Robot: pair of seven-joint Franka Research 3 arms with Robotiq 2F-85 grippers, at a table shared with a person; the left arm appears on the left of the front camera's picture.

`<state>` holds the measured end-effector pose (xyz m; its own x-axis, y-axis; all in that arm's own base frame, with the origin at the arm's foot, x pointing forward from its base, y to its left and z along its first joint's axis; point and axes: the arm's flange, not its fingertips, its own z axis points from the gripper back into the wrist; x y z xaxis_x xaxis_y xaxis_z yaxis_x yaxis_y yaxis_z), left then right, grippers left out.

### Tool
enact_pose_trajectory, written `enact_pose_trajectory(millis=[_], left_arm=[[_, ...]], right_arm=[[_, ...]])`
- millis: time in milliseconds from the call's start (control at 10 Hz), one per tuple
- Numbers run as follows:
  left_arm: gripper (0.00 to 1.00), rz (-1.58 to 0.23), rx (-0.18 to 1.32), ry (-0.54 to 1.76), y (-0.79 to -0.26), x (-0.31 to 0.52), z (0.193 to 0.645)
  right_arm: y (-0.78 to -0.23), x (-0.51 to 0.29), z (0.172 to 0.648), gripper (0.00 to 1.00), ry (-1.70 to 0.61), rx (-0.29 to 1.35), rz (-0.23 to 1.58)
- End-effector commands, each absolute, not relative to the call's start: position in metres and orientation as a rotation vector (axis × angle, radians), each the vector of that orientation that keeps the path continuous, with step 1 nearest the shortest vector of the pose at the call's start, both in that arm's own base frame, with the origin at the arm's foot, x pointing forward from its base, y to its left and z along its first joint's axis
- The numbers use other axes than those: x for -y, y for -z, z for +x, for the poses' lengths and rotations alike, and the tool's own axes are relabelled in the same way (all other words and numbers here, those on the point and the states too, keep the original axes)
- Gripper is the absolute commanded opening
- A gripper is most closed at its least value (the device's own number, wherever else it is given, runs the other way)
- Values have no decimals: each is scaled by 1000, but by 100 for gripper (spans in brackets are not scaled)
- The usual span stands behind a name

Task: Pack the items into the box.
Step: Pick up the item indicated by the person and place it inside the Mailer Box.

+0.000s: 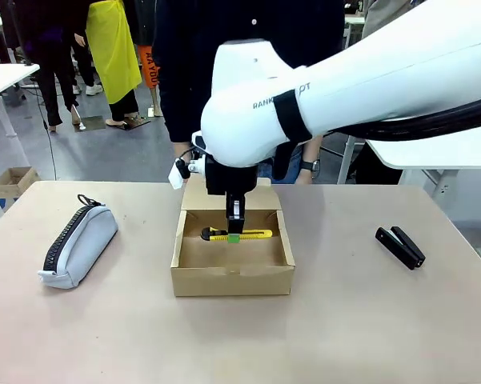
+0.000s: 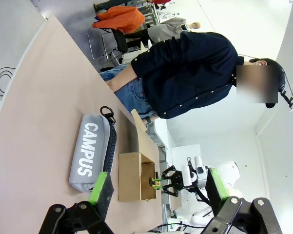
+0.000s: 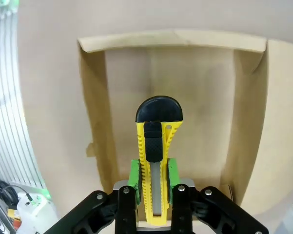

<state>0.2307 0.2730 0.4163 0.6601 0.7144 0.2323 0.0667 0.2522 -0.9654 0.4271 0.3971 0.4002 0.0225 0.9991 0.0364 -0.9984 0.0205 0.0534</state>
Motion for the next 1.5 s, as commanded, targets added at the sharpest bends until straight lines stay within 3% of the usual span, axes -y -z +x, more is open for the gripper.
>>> enact_pose_trajectory(millis=[0, 500, 600, 700, 800, 1400], left_arm=[[100, -1271, 798, -490, -416, -269, 230], [100, -1271, 798, -490, -416, -269, 230], [100, -1271, 798, -490, -416, -269, 230], [100, -1271, 798, -490, -416, -269, 230], [100, -1271, 798, -490, -416, -269, 230], [100, -1271, 798, -490, -416, -269, 230]], right_arm=[[-401, -396, 434, 27, -1527, -44, 39], [-399, -399, 435, 27, -1566, -70, 43], [-399, -400, 434, 81, -1572, -90, 30], [-399, -400, 434, 85, -1577, -95, 29], [-399, -400, 434, 100, -1579, -97, 29], [-398, -397, 435, 100, -1568, -96, 34]])
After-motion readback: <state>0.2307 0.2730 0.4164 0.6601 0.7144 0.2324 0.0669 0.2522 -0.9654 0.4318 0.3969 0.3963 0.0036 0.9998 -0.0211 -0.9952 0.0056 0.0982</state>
